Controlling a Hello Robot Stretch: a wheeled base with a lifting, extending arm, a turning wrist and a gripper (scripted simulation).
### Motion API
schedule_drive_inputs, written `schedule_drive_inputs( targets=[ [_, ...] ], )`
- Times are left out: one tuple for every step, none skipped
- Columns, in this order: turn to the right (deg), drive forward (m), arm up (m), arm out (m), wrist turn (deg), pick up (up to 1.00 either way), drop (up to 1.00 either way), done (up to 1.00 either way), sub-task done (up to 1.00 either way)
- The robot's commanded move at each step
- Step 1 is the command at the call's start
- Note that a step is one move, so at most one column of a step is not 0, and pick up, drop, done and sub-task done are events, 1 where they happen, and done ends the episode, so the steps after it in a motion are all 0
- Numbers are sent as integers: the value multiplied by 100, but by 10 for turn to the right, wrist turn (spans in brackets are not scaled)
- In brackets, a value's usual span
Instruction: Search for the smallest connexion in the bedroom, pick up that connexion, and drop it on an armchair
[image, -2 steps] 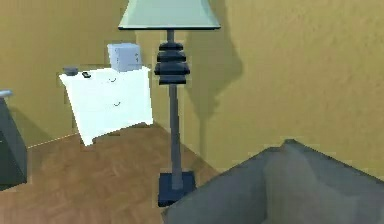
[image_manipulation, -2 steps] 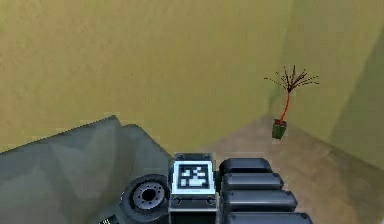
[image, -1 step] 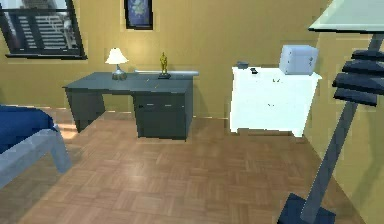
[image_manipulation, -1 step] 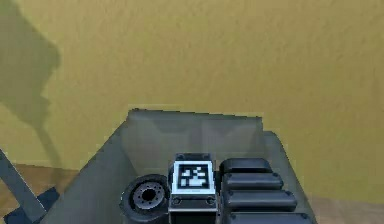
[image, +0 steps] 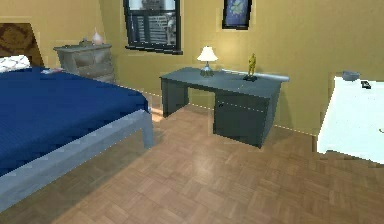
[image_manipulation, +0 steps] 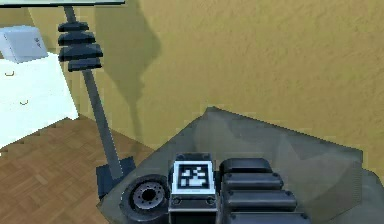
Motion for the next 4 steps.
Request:
schedule_drive_inputs(
  targets=[
    [0, 0, 0, 32, 0, 0, 0, 0, 0],
    [0, 0, 0, 0, 450, 0, 0, 0, 0],
    [0, 0, 0, 0, 450, 0, 0, 0, 0],
    [0, 0, 0, 0, 450, 0, 0, 0, 0]
  ],
)
